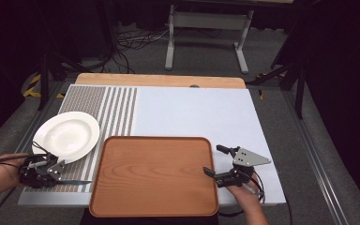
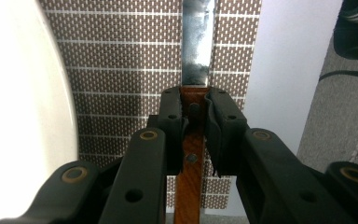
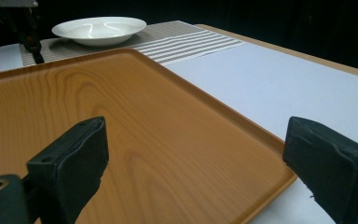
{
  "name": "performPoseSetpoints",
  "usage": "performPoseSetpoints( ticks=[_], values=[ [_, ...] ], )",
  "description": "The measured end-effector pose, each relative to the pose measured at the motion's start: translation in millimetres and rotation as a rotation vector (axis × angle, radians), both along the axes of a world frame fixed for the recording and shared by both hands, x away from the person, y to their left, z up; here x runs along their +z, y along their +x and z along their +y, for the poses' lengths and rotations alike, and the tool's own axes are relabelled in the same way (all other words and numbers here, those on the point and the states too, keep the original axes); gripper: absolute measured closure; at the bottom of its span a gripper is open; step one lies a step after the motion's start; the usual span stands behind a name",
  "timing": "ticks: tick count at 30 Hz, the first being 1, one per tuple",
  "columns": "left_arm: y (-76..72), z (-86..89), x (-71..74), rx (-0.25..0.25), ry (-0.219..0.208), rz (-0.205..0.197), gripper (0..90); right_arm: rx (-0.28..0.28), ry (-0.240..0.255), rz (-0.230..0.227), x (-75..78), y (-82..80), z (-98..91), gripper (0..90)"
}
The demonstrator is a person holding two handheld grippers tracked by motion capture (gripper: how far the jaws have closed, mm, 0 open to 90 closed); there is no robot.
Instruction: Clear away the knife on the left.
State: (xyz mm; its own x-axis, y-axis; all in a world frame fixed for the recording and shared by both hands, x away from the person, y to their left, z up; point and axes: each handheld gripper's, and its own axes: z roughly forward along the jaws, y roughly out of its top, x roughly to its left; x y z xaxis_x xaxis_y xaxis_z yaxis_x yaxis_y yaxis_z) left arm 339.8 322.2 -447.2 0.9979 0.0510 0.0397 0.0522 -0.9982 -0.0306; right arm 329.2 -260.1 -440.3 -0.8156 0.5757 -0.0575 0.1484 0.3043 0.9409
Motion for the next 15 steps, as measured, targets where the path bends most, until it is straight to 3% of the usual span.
performPoseSetpoints(
  ticks=[9,12,15],
  values=[
    [1.6,3.2,17.9,0.028,-0.030,-0.017,77.9,0.001,0.003,0.004,0.0,0.3,0.0,7.7],
    [2.2,3.9,28.9,0.072,-0.068,-0.023,77.9,0.004,0.007,0.005,0.0,0.5,-0.5,7.7],
    [1.8,3.5,33.7,0.092,-0.077,-0.027,77.8,0.004,0.007,0.006,0.0,0.6,-0.6,7.7]
  ],
)
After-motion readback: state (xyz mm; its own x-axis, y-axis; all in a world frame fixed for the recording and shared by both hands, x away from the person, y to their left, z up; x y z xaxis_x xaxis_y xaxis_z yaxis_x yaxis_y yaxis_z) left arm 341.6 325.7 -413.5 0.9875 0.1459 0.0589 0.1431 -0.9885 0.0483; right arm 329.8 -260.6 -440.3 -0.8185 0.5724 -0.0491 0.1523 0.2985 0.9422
